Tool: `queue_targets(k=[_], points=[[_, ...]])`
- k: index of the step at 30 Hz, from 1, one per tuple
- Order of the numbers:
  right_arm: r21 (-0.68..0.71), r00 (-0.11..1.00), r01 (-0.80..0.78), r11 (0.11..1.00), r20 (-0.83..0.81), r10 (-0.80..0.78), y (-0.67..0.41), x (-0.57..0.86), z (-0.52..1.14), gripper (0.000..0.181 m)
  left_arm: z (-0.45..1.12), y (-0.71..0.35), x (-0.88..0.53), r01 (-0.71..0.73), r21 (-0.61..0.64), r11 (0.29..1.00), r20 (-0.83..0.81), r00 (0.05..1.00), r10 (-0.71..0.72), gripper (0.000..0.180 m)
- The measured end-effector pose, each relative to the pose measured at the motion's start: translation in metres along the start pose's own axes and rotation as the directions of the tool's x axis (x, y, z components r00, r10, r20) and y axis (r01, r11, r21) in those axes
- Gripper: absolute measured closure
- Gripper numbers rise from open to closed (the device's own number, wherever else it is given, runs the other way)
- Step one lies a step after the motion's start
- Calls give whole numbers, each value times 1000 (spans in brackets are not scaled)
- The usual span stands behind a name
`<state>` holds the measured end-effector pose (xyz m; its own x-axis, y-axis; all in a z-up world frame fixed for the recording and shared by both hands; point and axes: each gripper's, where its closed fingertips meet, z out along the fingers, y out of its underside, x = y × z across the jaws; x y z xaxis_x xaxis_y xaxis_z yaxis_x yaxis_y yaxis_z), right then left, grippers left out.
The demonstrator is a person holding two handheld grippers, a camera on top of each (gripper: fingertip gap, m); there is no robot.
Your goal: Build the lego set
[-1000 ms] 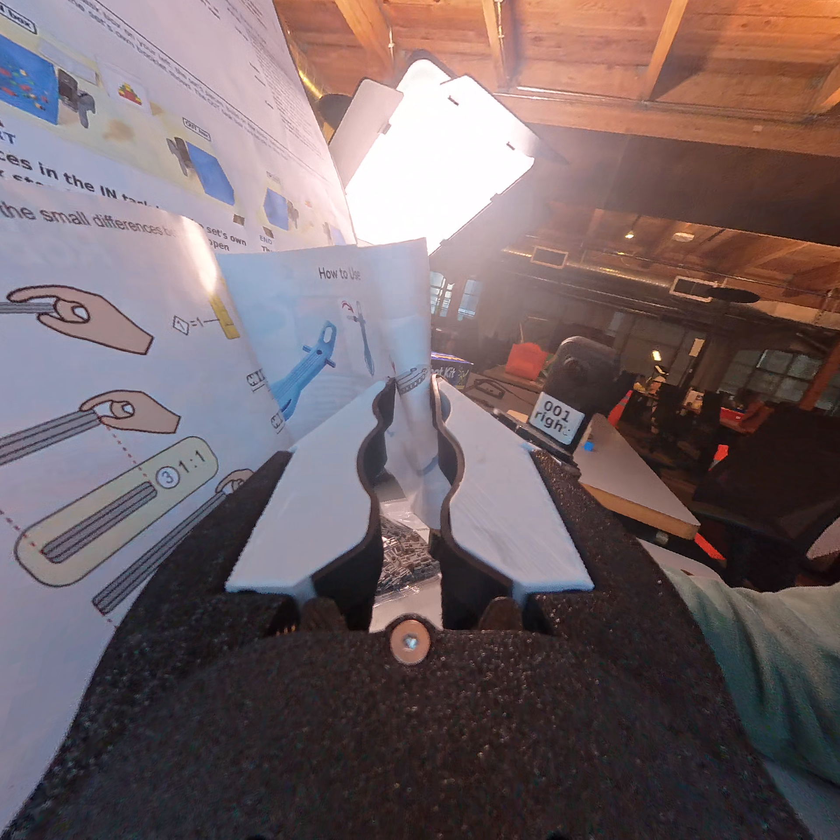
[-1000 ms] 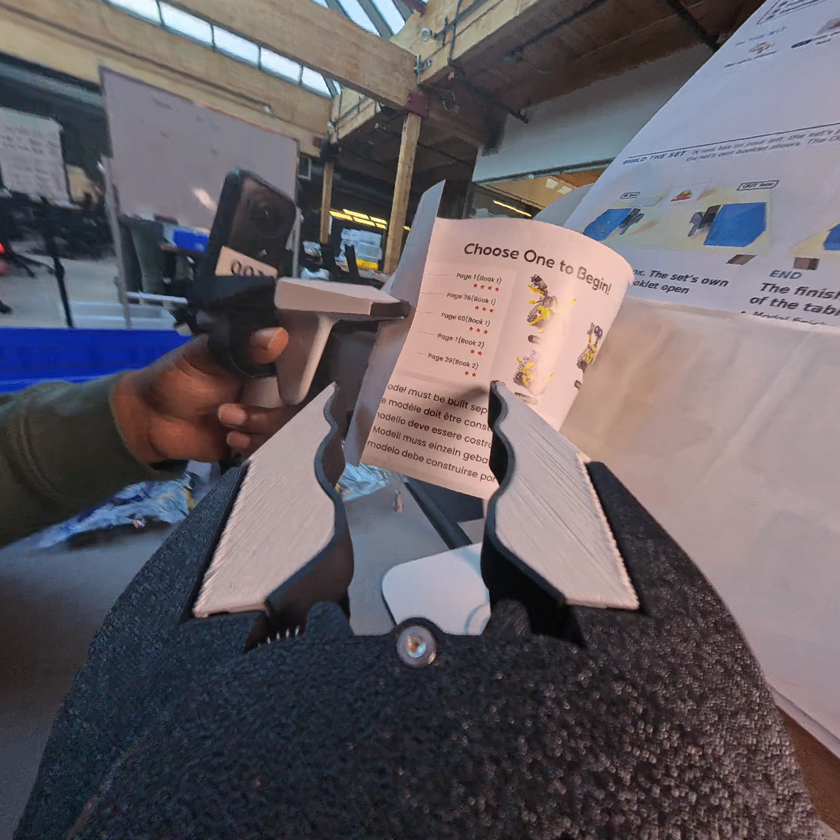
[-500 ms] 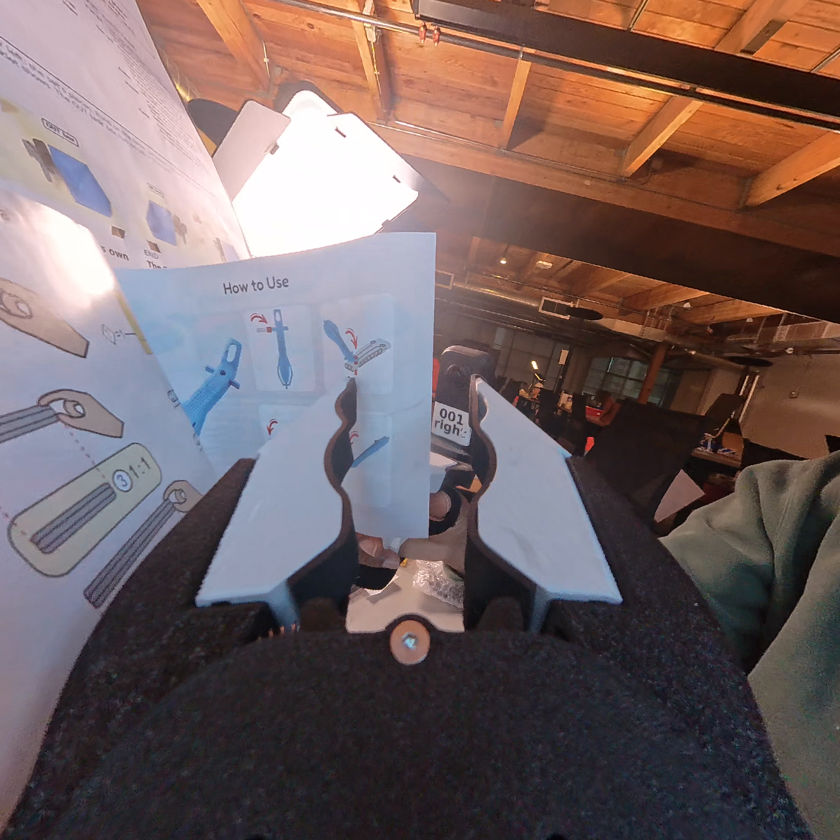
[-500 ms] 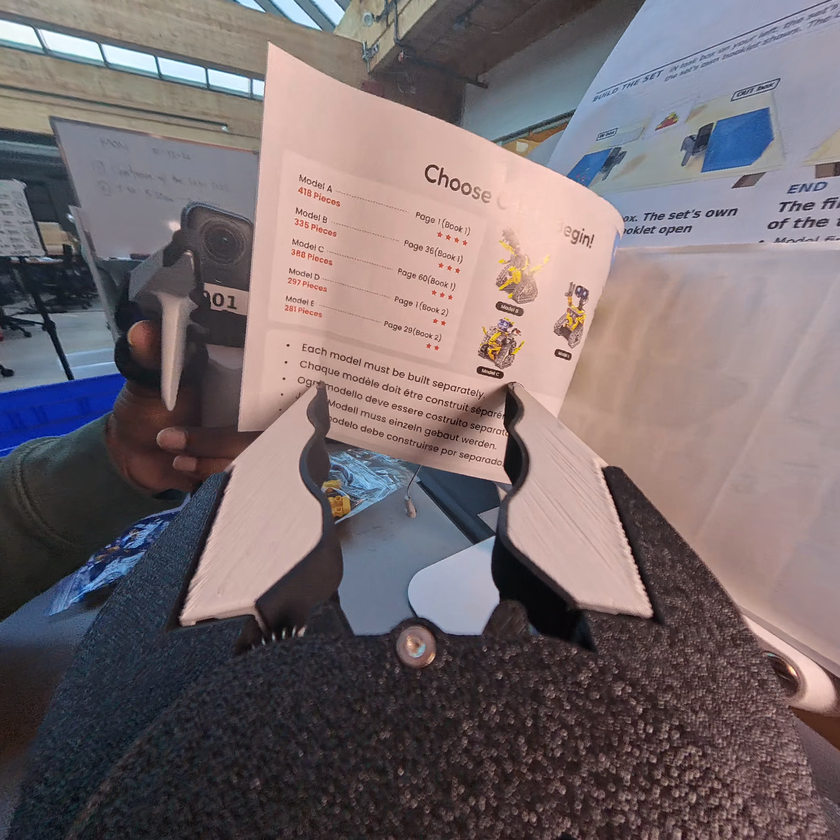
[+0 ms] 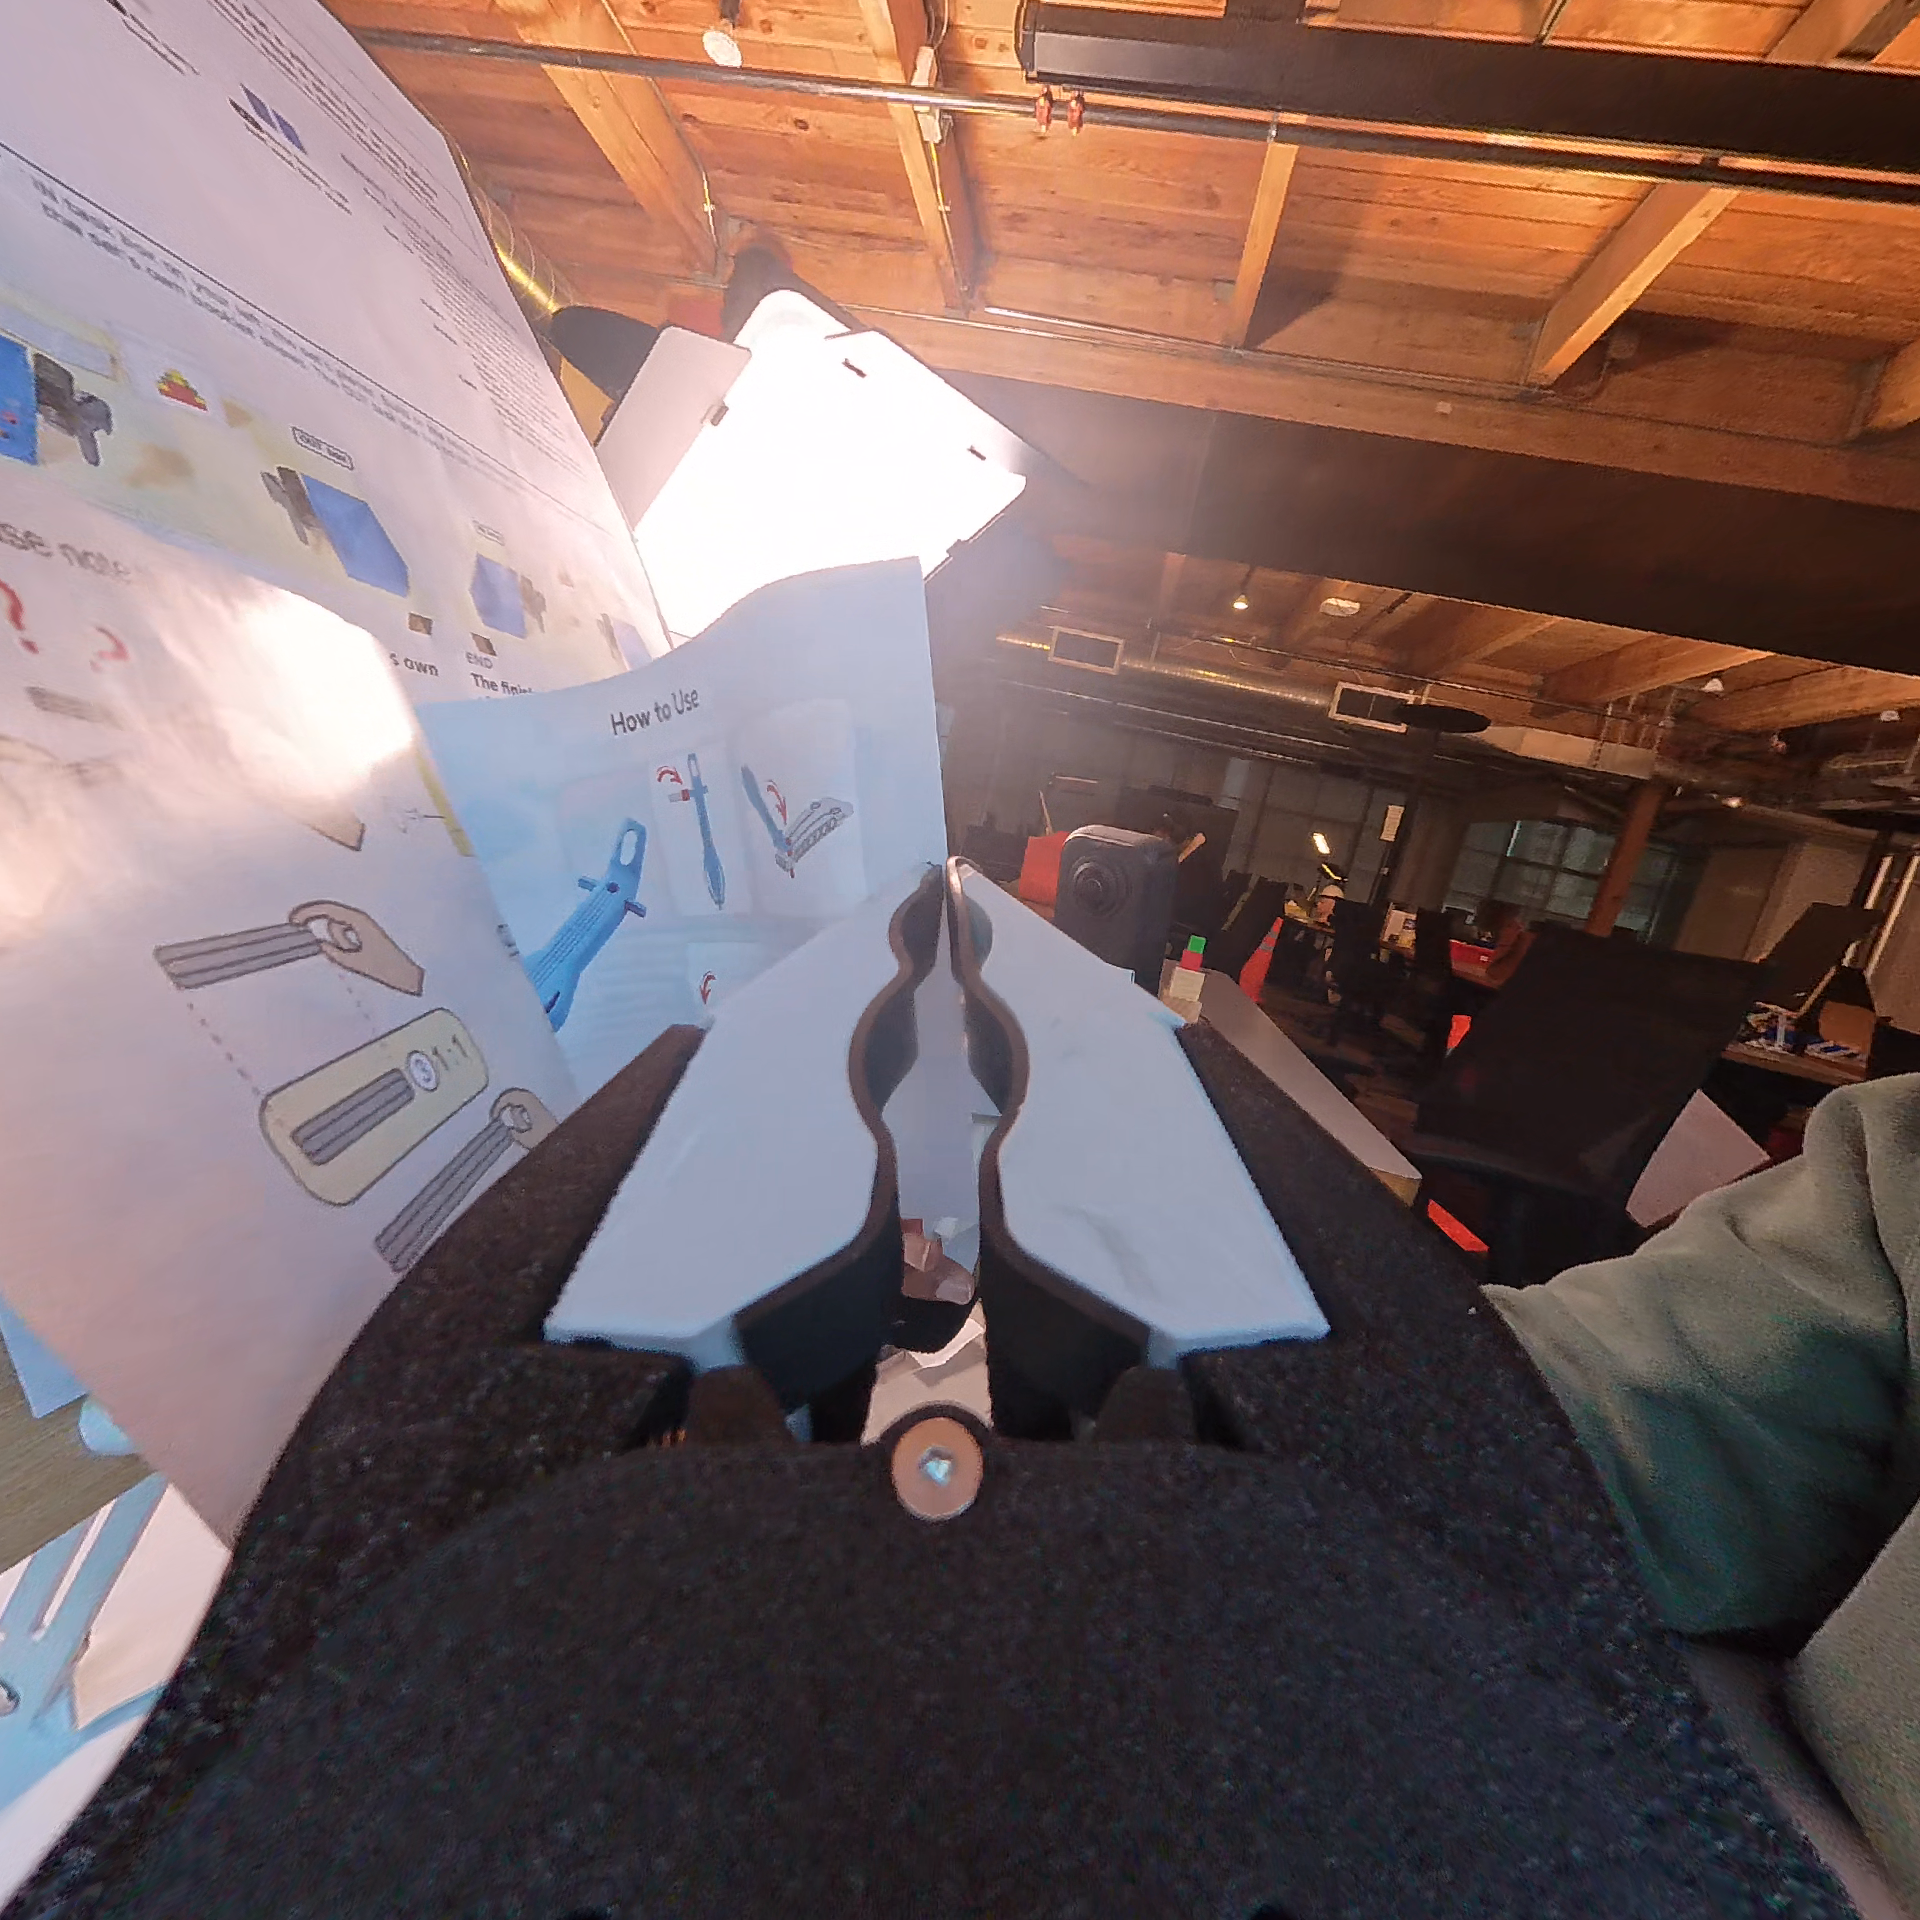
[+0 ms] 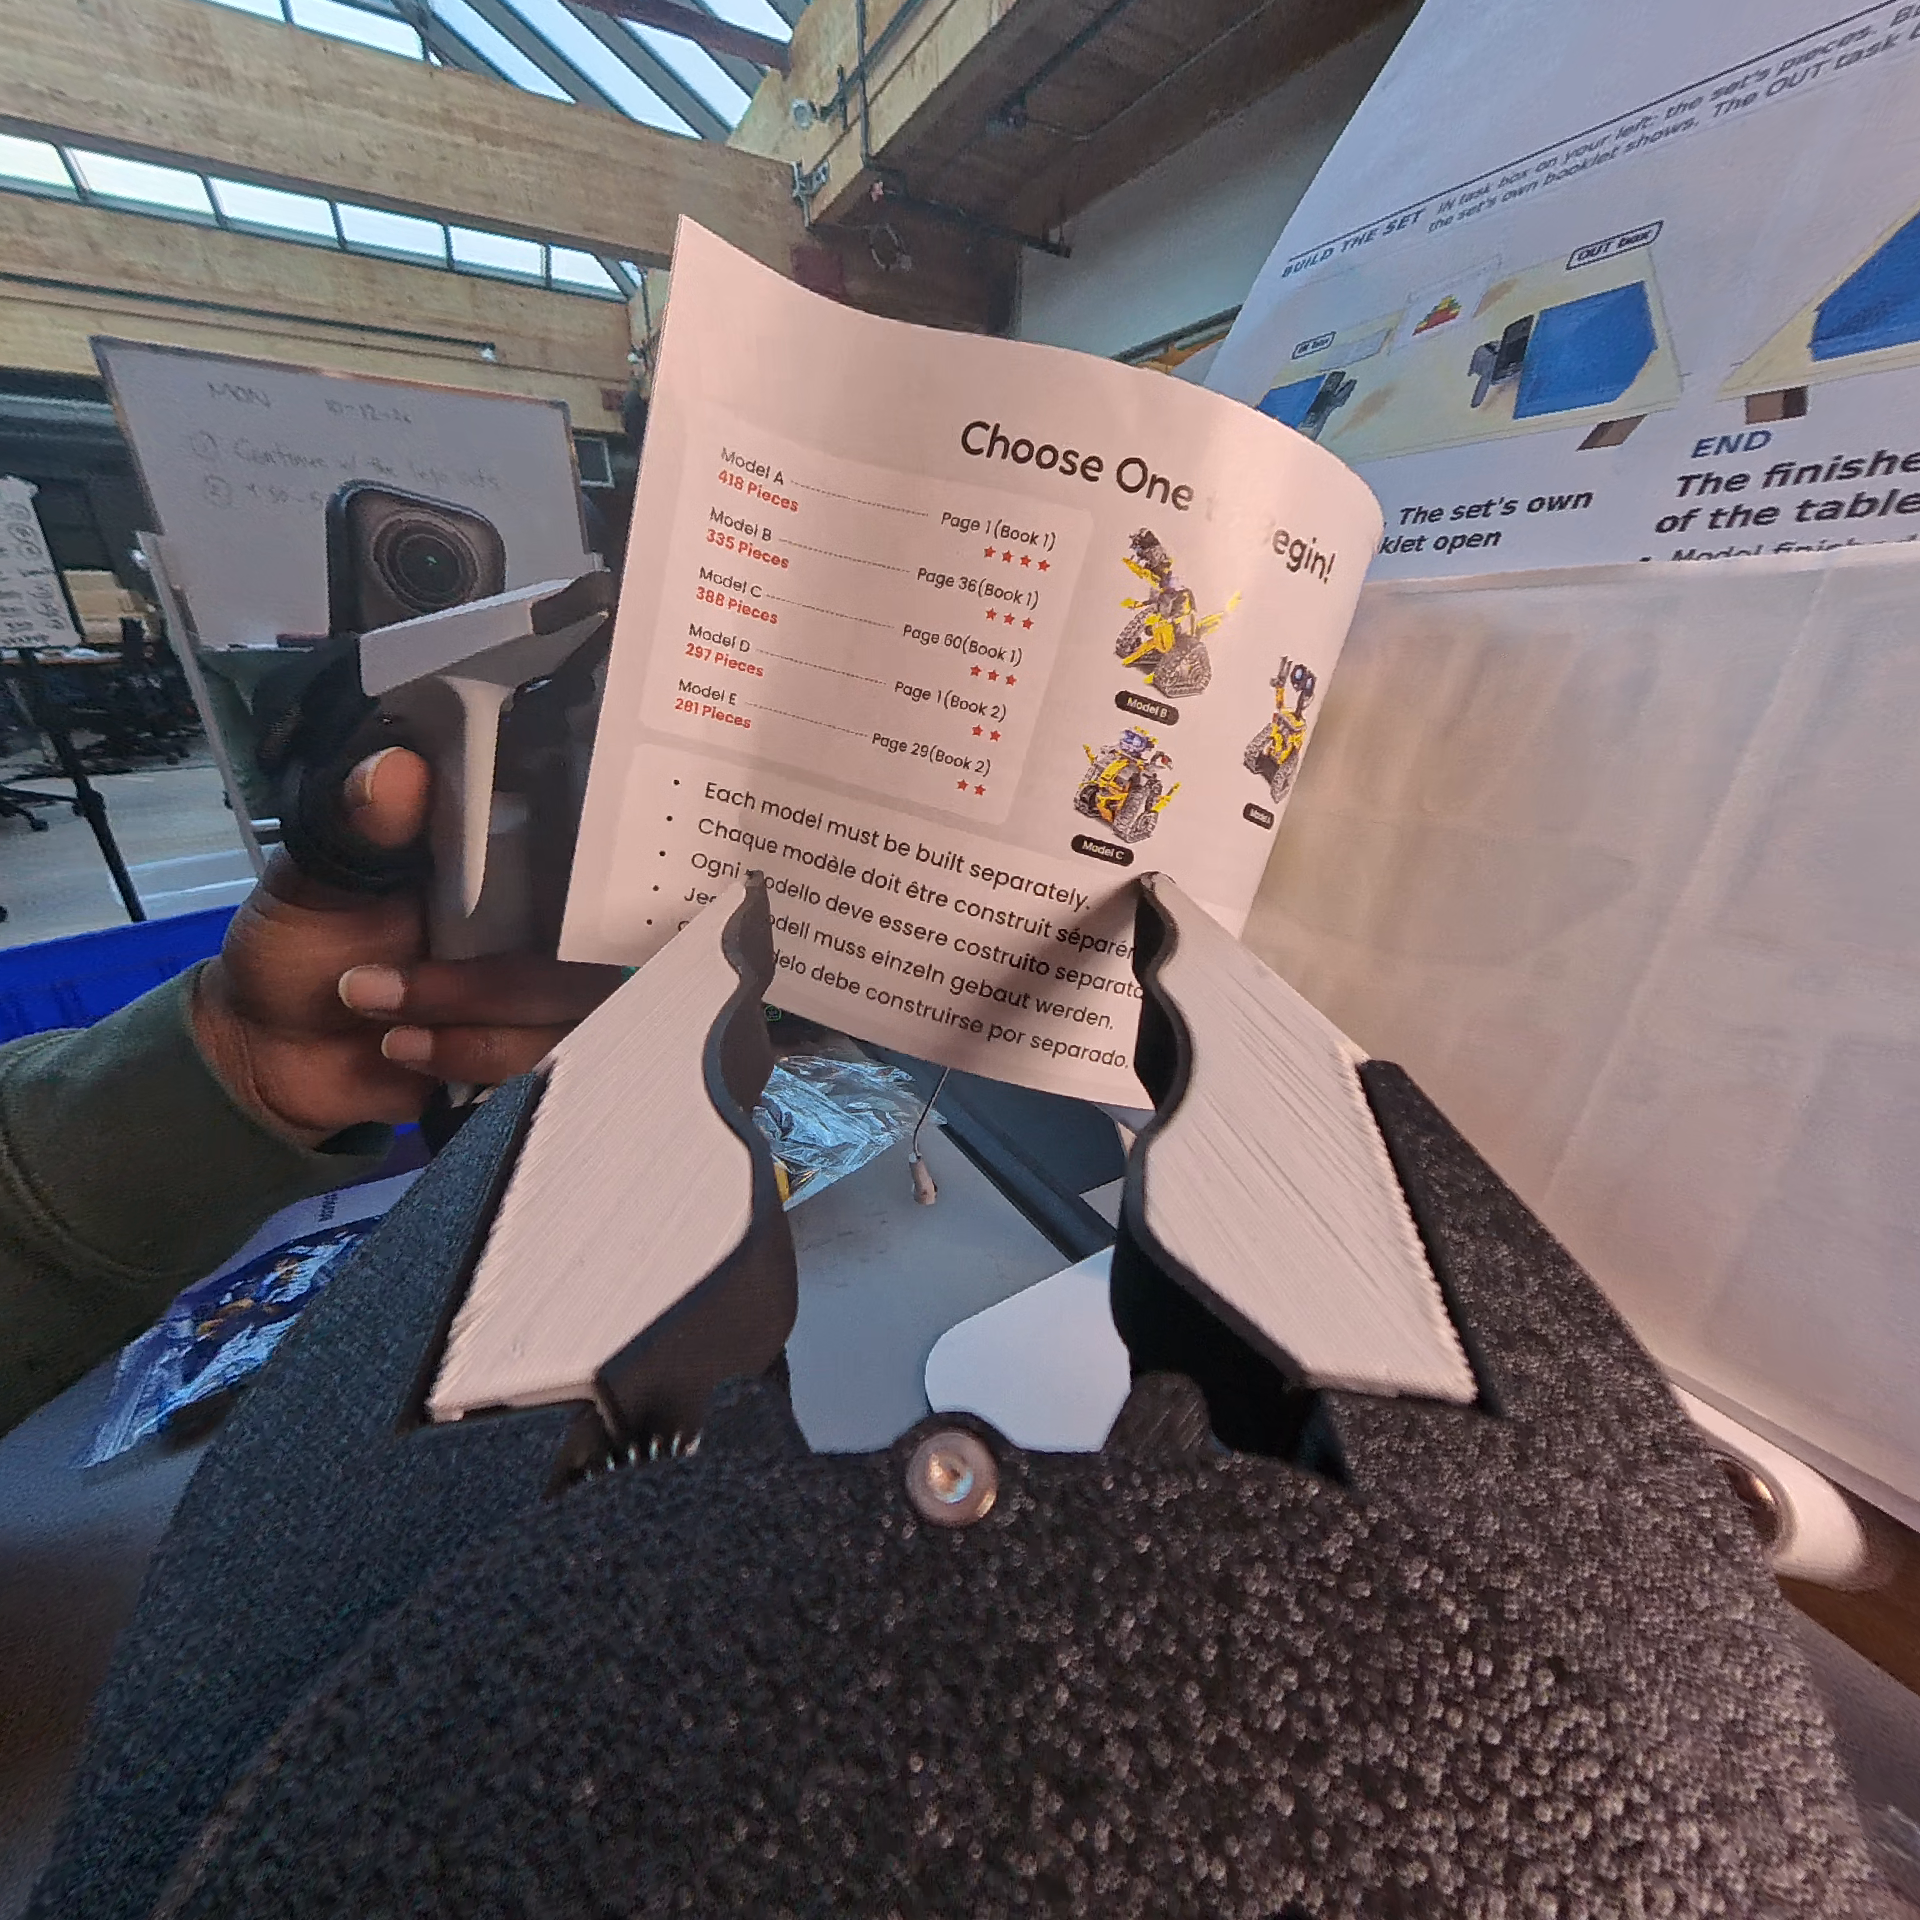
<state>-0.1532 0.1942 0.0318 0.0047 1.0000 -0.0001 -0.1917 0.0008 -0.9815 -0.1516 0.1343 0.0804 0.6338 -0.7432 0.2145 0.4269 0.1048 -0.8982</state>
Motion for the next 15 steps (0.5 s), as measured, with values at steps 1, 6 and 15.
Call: queue_targets(k=[1,6,15], points=[[3,1000,-4,1000,6,4,0,-1,0,113,0,0,0,1,0,1000,-1,1000,-1,180],[10,999,-18,1000,30,18,0,-4,0,114,2,3,1,3,-8,1000,-2,1000,-3,180],[58,992,-21,998,122,14,-14,-21,-5,119,5,6,1,0,-15,1000,1,1000,0,180]])
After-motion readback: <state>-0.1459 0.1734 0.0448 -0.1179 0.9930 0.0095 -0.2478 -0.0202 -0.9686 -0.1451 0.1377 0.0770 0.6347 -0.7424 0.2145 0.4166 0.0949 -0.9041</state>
